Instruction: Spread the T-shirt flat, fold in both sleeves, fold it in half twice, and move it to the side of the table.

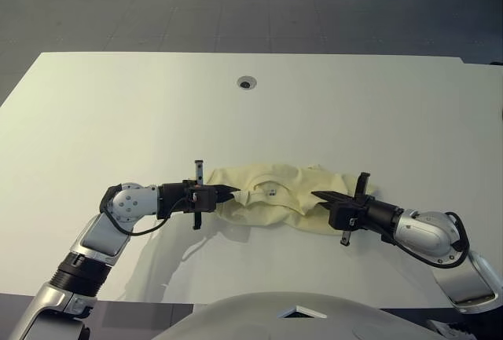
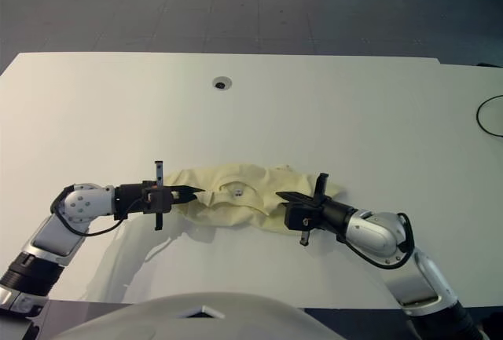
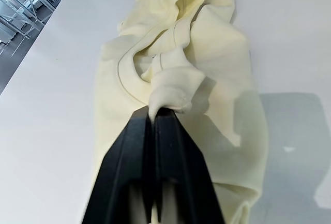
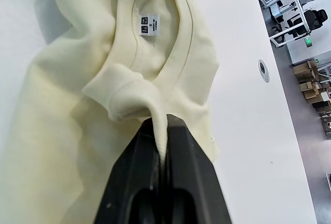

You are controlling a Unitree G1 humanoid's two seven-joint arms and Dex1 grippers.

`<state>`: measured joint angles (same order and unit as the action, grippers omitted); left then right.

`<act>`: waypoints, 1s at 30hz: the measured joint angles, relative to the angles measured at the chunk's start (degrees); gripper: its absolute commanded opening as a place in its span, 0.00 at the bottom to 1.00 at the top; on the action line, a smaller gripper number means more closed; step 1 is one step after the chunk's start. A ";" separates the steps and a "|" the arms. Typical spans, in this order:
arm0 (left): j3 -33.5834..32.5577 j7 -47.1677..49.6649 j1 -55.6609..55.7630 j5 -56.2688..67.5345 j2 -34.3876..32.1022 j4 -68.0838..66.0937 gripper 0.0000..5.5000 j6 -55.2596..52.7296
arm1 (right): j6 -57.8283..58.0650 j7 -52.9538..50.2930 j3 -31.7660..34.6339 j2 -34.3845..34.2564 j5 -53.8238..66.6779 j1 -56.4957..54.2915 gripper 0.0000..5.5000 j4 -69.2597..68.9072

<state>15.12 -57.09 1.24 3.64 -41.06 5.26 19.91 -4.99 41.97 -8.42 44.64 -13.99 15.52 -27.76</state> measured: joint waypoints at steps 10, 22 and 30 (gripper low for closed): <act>-3.28 -3.05 1.16 4.70 -1.29 -0.76 0.00 -0.53 | 3.06 2.32 8.01 0.16 11.64 -2.49 0.00 0.36; -7.41 -6.54 12.45 14.02 -2.13 -1.61 0.00 -9.93 | 6.90 5.03 12.46 0.18 23.23 -12.15 0.00 5.37; -9.29 -2.94 29.89 9.13 -0.83 -6.60 0.00 -10.97 | 9.33 1.08 14.53 -1.92 26.62 -29.92 0.00 11.52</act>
<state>5.83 -60.04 31.13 12.78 -41.89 -1.34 8.94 4.34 43.05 6.11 42.71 12.62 -14.39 -16.24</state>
